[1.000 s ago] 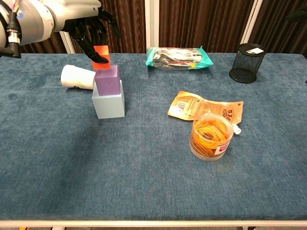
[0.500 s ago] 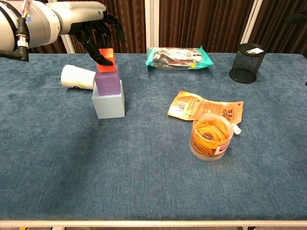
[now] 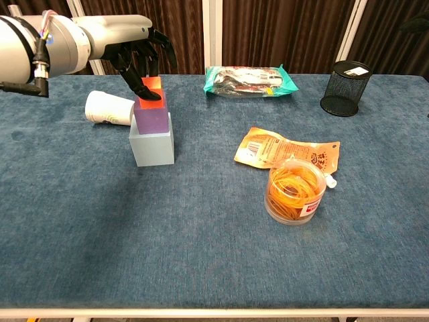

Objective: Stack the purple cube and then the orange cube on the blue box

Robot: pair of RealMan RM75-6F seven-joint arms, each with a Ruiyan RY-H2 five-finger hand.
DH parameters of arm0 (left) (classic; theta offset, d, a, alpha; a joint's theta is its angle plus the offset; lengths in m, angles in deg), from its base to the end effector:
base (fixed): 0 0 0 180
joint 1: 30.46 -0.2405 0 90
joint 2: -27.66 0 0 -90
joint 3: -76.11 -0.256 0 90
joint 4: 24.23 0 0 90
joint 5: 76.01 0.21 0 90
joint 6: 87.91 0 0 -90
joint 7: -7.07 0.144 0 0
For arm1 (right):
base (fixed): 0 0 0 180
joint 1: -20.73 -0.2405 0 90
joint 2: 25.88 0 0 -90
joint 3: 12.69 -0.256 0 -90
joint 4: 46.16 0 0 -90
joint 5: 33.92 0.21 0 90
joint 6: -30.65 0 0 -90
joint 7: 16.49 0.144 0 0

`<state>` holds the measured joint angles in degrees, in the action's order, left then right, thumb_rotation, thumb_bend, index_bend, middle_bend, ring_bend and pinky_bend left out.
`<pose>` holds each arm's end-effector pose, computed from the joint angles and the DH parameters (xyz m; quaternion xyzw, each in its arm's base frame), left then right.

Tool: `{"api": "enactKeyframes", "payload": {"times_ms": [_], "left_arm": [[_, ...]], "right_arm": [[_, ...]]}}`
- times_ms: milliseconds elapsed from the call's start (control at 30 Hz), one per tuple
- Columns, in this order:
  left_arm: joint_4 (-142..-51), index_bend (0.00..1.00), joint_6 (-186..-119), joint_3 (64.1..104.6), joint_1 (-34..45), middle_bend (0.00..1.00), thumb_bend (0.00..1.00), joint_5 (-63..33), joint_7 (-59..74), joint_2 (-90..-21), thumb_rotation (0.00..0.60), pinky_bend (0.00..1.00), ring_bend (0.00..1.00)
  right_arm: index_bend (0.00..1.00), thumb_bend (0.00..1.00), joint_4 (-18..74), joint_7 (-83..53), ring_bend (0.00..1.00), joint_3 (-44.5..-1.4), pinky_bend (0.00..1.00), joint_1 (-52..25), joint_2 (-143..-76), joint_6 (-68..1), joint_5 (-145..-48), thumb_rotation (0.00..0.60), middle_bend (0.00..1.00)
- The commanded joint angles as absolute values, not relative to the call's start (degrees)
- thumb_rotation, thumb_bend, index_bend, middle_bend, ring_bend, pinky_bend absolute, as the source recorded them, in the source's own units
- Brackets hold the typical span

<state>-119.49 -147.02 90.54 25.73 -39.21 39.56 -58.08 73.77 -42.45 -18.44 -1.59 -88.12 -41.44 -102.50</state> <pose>-0.0732 0.3689 0.0015 -0.7176 -0.4180 -0.3600 0.4251 -0.1833 -0.2390 0.1161 0.6707 -0.4124 0.3652 0.4967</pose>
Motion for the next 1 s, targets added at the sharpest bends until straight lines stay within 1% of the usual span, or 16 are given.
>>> {"api": "enactKeyframes", "payload": {"times_ms": [33, 200, 300, 467, 567, 633, 700, 767, 800, 900, 1000], "left_arm": [[-119.68, 0.32, -146.56, 90.51, 25.48, 0.55, 0.25, -38.67, 38.53, -57.72, 0.6, 0.5, 0.45], [-121.06, 0.25, -145.53, 90.87, 24.76, 0.37, 0.15, -37.33, 36.0, -55.87, 0.6, 0.38, 0.31], [-122.71, 0.23, -145.49, 91.05, 24.31, 0.33, 0.11, -36.89, 35.23, -54.08, 0.6, 0.34, 0.27], [-127.73, 0.23, -147.83, 90.1, 22.38, 0.31, 0.1, -37.18, 36.1, -48.77, 0.6, 0.32, 0.26], [-130.93, 0.23, -152.53, 88.13, 19.57, 0.31, 0.11, -37.99, 37.92, -44.81, 0.6, 0.31, 0.25], [-132.17, 0.23, -157.65, 86.52, 16.81, 0.31, 0.15, -37.36, 38.77, -43.17, 0.6, 0.3, 0.24], [-131.14, 0.23, -162.38, 84.21, 13.5, 0.3, 0.21, -32.78, 37.76, -42.9, 0.6, 0.29, 0.23], [-127.93, 0.23, -165.81, 81.5, 10.58, 0.27, 0.23, -26.53, 36.0, -43.59, 0.6, 0.27, 0.21], [-124.75, 0.23, -167.86, 79.14, 8.76, 0.25, 0.22, -21.88, 35.36, -44.33, 0.6, 0.25, 0.2], [-118.24, 0.22, -170.92, 74.53, 4.82, 0.22, 0.18, -14.12, 33.73, -46.15, 0.6, 0.23, 0.18], [-114.81, 0.21, -173.26, 72.5, 1.77, 0.21, 0.14, -9.83, 32.56, -47.5, 0.6, 0.22, 0.17]], "right_arm": [[0.0, 0.15, 73.76, -42.44, 0.0, -18.44, 0.0, -1.62, -88.13, -41.4, -102.48, 0.6, 0.03], [0.0, 0.15, 73.71, -42.44, 0.0, -18.36, 0.0, -1.64, -88.16, -41.34, -102.5, 0.6, 0.03], [0.0, 0.15, 73.66, -42.37, 0.0, -18.38, 0.0, -1.61, -88.18, -41.45, -102.58, 0.6, 0.03], [0.0, 0.15, 73.78, -42.09, 0.0, -18.41, 0.0, -1.54, -87.99, -41.53, -102.74, 0.6, 0.03], [0.0, 0.15, 74.02, -41.65, 0.0, -18.32, 0.0, -1.35, -87.66, -41.66, -103.18, 0.6, 0.03], [0.0, 0.15, 74.14, -41.25, 0.0, -18.27, 0.0, -1.16, -87.51, -41.91, -103.71, 0.6, 0.03], [0.0, 0.15, 74.2, -41.07, 0.0, -18.22, 0.0, -0.96, -87.64, -42.33, -104.45, 0.6, 0.03], [0.0, 0.15, 74.2, -41.06, 0.0, -17.95, 0.0, -0.8, -87.8, -42.51, -105.3, 0.6, 0.03], [0.0, 0.15, 74.23, -41.08, 0.0, -17.76, 0.0, -0.72, -87.89, -42.56, -105.85, 0.6, 0.02], [0.0, 0.15, 74.3, -41.28, 0.0, -17.42, 0.0, -0.58, -88.09, -42.66, -106.87, 0.6, 0.02], [0.0, 0.15, 74.31, -41.12, 0.0, -17.18, 0.0, -0.47, -88.28, -42.59, -107.56, 0.6, 0.02]]}}
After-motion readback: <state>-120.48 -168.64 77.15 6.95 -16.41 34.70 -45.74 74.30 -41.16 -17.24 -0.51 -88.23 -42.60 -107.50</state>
